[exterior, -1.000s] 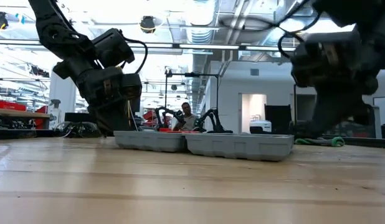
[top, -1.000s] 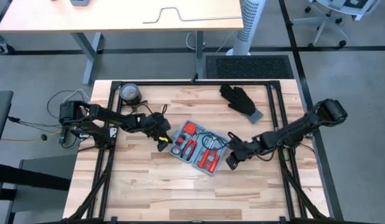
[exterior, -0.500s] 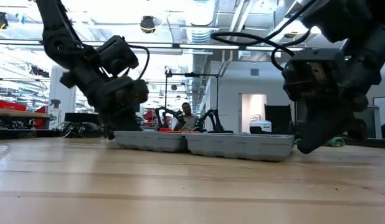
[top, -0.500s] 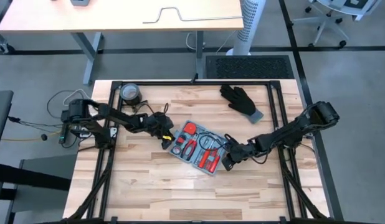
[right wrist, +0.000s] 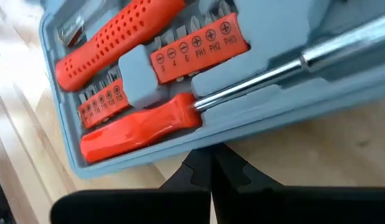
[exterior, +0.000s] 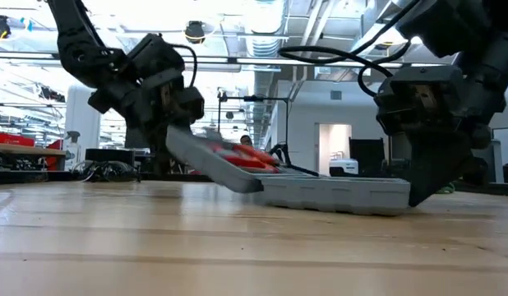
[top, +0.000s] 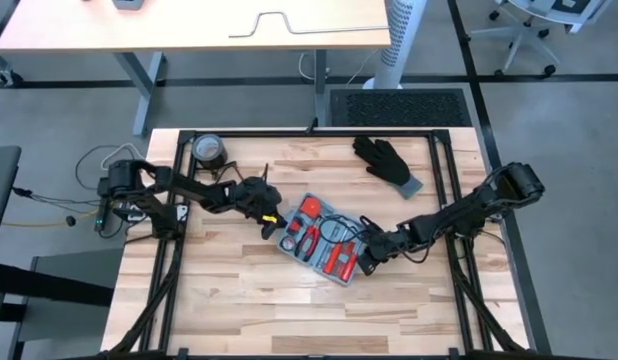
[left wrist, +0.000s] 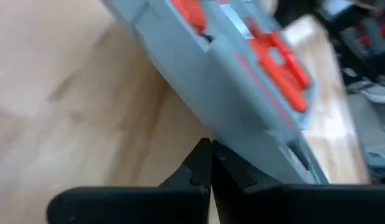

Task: Prefit tool cases
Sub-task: Close the gray toolbox

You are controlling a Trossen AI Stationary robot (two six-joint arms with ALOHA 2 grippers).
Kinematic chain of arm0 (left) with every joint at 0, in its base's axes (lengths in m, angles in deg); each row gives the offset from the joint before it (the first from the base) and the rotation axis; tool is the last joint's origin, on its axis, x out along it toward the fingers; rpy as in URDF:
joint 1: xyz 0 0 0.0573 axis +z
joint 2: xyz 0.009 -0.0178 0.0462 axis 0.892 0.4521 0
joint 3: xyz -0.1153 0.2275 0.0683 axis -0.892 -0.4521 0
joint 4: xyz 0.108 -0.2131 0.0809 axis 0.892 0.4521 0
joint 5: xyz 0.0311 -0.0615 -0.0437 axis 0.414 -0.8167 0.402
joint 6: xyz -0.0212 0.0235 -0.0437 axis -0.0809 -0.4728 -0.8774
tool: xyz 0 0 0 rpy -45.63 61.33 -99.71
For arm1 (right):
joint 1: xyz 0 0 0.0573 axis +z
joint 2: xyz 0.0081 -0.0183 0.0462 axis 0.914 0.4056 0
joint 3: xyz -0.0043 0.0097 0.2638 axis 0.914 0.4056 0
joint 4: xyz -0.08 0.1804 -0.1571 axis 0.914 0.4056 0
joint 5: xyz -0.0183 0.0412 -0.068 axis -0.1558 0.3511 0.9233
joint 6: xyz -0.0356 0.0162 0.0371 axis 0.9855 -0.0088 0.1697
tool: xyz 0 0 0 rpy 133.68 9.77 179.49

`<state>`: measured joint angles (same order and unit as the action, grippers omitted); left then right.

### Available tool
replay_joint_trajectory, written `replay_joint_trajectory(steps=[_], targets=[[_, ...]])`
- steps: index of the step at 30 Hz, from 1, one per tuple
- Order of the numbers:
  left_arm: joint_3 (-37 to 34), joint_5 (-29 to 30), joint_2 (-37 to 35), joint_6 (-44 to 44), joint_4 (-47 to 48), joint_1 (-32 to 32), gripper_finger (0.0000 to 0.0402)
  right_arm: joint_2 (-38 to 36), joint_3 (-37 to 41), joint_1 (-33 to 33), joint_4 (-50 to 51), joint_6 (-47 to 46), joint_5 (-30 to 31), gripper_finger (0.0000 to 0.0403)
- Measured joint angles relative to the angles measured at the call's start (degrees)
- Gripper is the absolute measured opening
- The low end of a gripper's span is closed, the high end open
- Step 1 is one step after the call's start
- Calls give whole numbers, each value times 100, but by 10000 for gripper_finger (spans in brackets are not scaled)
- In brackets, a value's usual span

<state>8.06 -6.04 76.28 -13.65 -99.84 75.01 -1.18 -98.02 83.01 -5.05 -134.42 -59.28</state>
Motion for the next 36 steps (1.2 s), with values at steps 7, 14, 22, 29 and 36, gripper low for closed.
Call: replay_joint_trajectory(steps=[7,14,22,29,36], targets=[[32,-125,-189,2,-80,-177,0,2,-20,-153,-248,28,263,0],[38,-107,-215,2,-105,-180,0,2,-20,-278,-397,97,201,0],[410,22,-215,140,-93,-313,0,2,-20,-420,-379,197,16,0],[879,266,128,310,-211,-614,0,228,-20,-525,-764,258,5,0],[1537,39,1260,-23,-422,-961,0,472,-19,-551,-1042,134,-24,0]])
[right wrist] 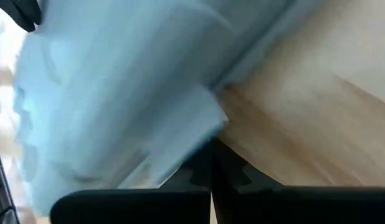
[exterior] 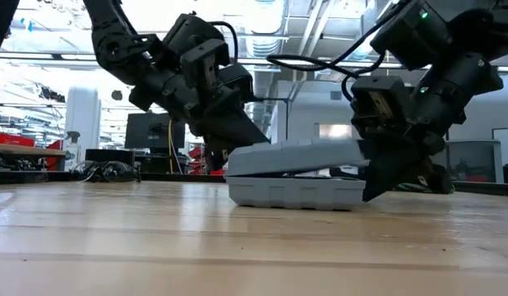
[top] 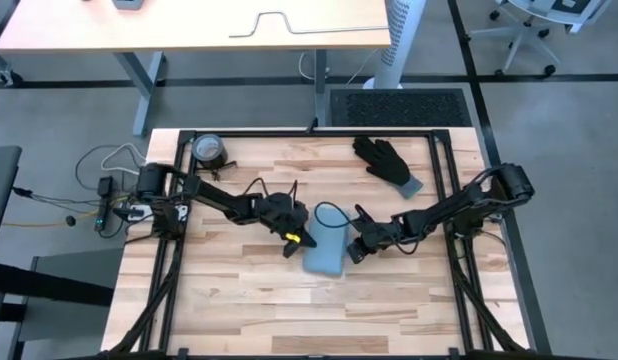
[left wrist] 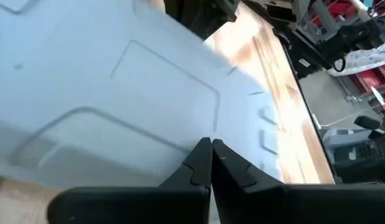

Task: Prefit tool cases
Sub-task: Close the gray toolbox

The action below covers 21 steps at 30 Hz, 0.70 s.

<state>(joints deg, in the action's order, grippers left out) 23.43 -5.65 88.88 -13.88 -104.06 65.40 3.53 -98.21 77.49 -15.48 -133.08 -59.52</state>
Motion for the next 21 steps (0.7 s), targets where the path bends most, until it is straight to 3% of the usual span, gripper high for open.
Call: replay_joint_trajectory(steps=[9,14,21], targets=[[52,20,16,65,288,-47,0,-1016,-3,8,1186,304,376,0],[67,219,-4,107,647,-125,0,-1543,-47,-298,1146,916,625,0],[55,282,5,119,747,-131,0,-1024,-690,-843,1014,1909,72,0]])
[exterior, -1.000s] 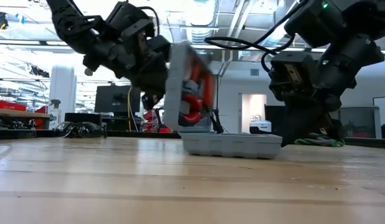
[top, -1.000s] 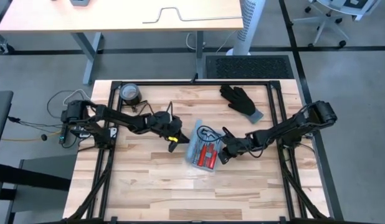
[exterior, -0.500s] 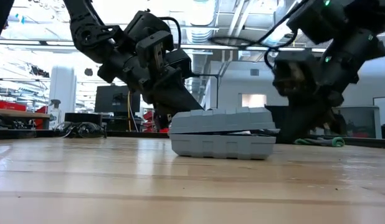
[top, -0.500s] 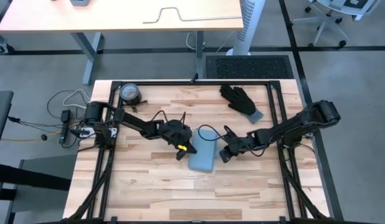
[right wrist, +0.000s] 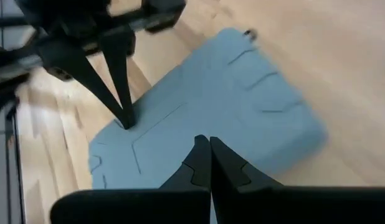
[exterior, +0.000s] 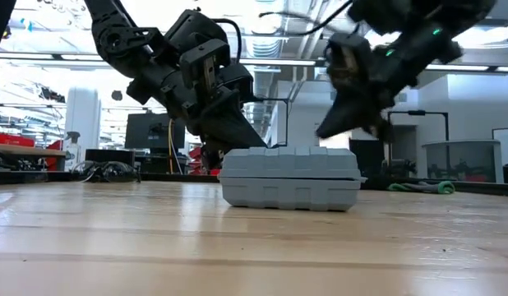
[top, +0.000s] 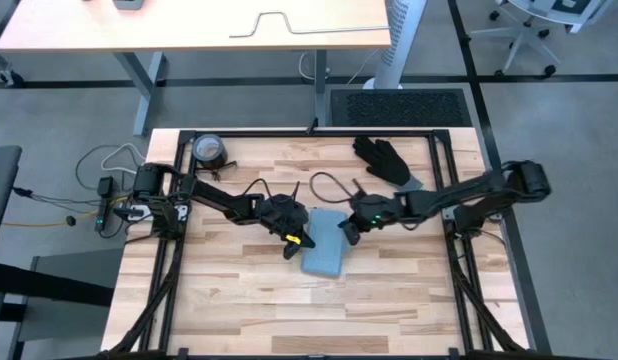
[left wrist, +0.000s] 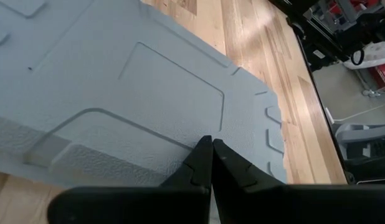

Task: Prefit tool cases
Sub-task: Close the gray toolbox

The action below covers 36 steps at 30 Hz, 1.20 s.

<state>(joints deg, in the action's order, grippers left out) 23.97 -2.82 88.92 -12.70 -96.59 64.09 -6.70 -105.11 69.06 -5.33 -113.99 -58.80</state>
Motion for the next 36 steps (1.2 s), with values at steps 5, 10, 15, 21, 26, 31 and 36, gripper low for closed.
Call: replay_joint_trajectory(steps=[5,10,15,21,26,31,36], targets=[[-7,2,-43,-99,-51,-34,0,972,-208,-186,-105,61,-740,0],[-48,378,-472,-152,129,-174,0,1011,-190,-228,-508,48,-872,0],[-28,1019,-1126,-161,459,-435,0,497,-155,-355,-319,262,-831,0],[-27,1909,-1069,-581,312,-1147,0,260,-160,-1057,-166,774,-796,0],[-31,2197,-558,-1067,-170,-1493,0,683,-163,-1735,-216,1069,-1253,0],[-9,2288,-169,-1490,-317,-1582,0,1119,-161,-1929,-552,1098,-1752,0],[6,2205,-335,-1275,271,-1481,0,1216,-161,-1560,-683,937,-2023,0]])
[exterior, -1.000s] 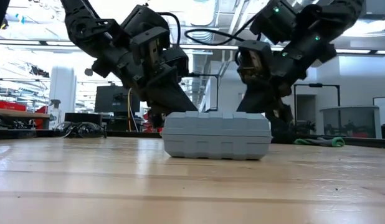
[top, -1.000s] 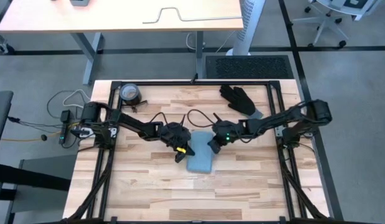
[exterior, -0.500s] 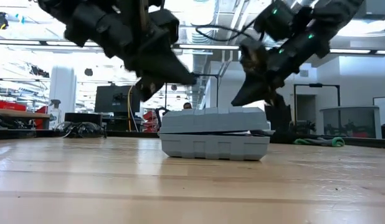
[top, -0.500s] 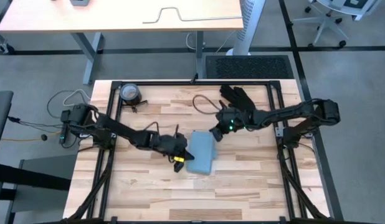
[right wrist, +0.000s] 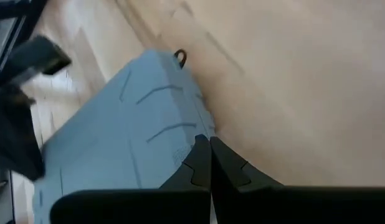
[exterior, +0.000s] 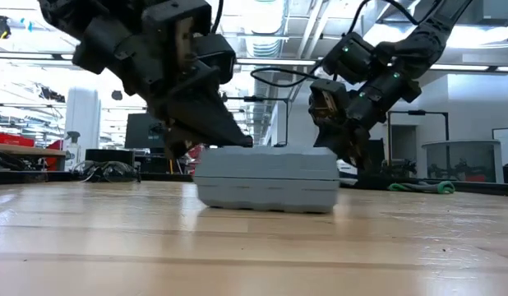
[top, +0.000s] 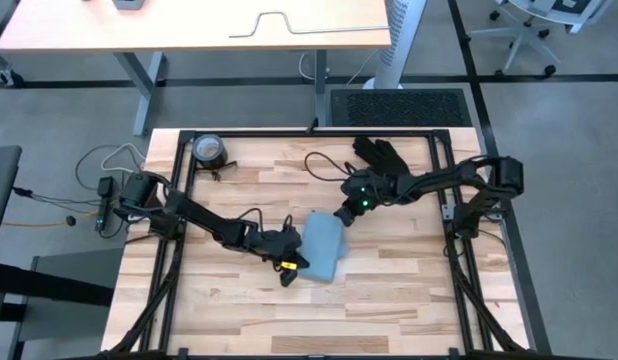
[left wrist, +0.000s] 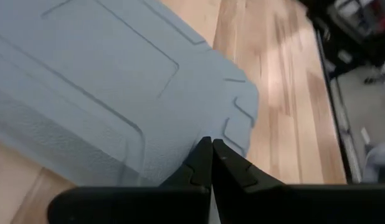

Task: Prefit tool cases
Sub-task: Close the gray toolbox

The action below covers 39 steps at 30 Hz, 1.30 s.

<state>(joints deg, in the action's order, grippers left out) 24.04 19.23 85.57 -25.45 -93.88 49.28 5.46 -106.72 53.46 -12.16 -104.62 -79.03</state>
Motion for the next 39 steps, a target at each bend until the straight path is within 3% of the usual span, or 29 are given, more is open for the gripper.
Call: replay_joint_trajectory(steps=[9,16,22,29,33,39], targets=[[-11,-194,-512,740,1368,305,0,-28,2,1006,148,-638,519,0],[-4,603,-565,1129,1857,565,0,-20,4,1652,325,-1058,305,0],[-11,657,-733,1292,1832,745,0,-110,-7,2160,482,-1479,1113,0],[-47,646,-1514,1322,2587,698,0,-675,-9,2324,704,-1614,1983,0],[-51,977,-1851,1187,3603,529,0,-885,-9,2279,464,-1569,2094,0],[-310,1183,-2251,696,4056,172,0,-723,-153,2259,89,-1466,2104,0]])
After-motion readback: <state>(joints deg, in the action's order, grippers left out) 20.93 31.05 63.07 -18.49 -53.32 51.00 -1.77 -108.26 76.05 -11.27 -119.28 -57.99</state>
